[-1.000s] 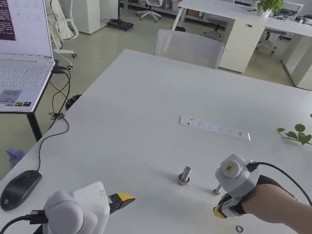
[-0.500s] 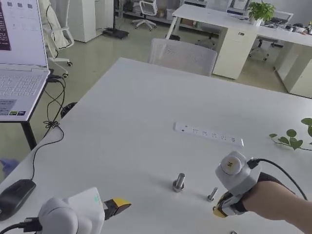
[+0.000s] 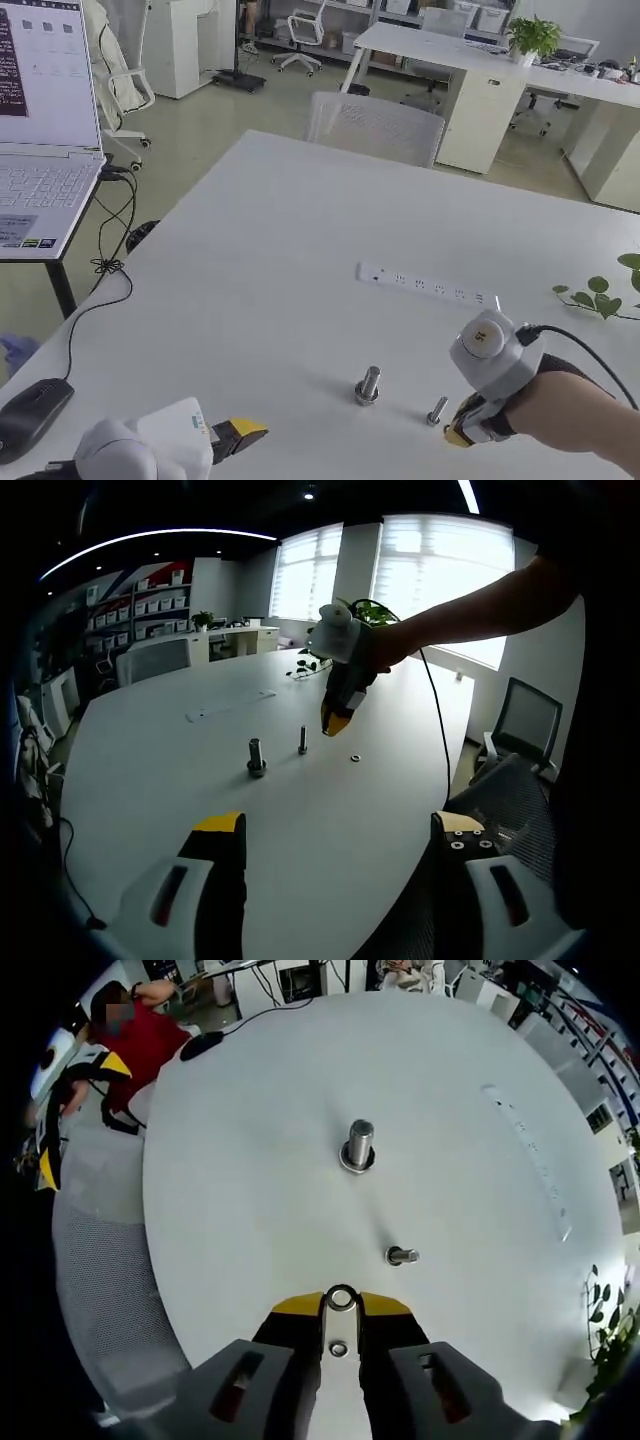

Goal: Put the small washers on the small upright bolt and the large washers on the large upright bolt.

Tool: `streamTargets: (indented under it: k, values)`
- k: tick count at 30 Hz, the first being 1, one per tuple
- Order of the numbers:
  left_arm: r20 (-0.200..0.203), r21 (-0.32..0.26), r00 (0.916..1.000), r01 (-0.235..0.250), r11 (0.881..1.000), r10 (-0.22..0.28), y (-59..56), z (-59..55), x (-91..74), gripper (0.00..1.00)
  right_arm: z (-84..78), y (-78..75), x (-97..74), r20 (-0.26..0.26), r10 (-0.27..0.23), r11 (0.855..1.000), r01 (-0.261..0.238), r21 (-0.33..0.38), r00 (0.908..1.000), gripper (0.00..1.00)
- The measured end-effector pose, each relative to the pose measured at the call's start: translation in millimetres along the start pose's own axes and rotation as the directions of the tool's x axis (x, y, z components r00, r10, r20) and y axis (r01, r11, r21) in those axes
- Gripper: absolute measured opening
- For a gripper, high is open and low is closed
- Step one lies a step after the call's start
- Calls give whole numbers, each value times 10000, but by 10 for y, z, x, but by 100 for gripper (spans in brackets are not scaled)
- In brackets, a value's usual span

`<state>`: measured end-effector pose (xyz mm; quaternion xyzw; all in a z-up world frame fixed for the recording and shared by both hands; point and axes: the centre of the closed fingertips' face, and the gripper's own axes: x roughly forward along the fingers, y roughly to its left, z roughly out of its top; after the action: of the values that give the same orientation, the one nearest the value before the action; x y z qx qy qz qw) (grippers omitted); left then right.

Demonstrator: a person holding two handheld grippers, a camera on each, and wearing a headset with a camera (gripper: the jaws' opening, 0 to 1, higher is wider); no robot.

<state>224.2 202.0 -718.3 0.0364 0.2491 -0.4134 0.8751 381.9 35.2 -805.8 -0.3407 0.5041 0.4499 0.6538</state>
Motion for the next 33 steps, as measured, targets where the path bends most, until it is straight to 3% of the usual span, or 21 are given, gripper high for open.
streamTargets:
  k: [15,33]
  values:
    - [88,-115,10000,38,9999,-37,-1,-5,25,75,79,-292,15,85,-389,9992,390,-99,9992,13]
    - [152,-397,9998,-151,9991,157,80,-30,63,81,206,-484,75,137,-474,9983,478,-347,9988,13]
